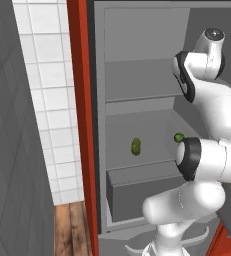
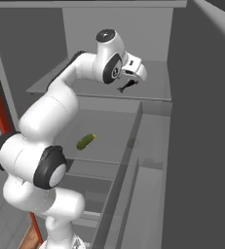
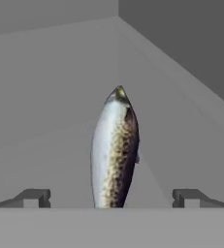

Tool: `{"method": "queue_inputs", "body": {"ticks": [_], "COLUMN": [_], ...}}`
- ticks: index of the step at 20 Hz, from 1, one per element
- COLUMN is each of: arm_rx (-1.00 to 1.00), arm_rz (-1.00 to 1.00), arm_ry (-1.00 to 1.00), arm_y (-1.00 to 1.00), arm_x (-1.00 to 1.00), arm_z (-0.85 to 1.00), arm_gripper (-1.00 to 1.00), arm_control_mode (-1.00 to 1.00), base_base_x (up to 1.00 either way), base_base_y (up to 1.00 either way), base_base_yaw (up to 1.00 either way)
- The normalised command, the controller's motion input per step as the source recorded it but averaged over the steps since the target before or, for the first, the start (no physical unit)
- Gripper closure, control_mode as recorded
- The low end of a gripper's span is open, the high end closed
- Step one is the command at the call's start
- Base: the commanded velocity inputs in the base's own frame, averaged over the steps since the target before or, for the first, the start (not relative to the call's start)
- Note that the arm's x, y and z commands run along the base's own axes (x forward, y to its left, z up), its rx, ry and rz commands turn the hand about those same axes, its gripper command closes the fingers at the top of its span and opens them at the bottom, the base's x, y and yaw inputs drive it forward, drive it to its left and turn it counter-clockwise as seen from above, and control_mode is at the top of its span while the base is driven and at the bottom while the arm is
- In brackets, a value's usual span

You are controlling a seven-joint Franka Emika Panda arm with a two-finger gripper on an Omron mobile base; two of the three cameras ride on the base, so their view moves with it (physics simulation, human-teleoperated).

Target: Gather the cucumber and avocado from the fridge and place them on a tray on the dining counter. Then gather the fishs from the fridge and place them on the other tray.

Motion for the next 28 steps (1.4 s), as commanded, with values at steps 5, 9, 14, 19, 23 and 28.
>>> {"method": "queue_inputs", "body": {"ticks": [5,9,14,19,23,28], "arm_rx": [0.0,0.0,0.0,0.0,0.0,0.0], "arm_rz": [0.03,0.01,0.0,0.0,0.0,0.0], "arm_ry": [0.01,0.03,0.08,0.14,0.01,0.0], "arm_y": [-0.04,-0.21,-0.09,0.0,0.0,0.0], "arm_x": [0.38,0.37,0.17,0.0,0.0,0.0], "arm_z": [-0.05,0.0,0.0,-0.04,-0.31,-0.39], "arm_gripper": [-1.0,-1.0,-1.0,-1.0,-1.0,1.0], "arm_control_mode": [-1.0,-1.0,-1.0,-1.0,-1.0,-1.0], "base_base_x": [0.0,0.0,0.0,0.0,0.0,0.0], "base_base_y": [0.0,0.0,0.0,0.0,0.0,0.0], "base_base_yaw": [0.0,0.0,0.0,0.0,0.0,0.0]}}
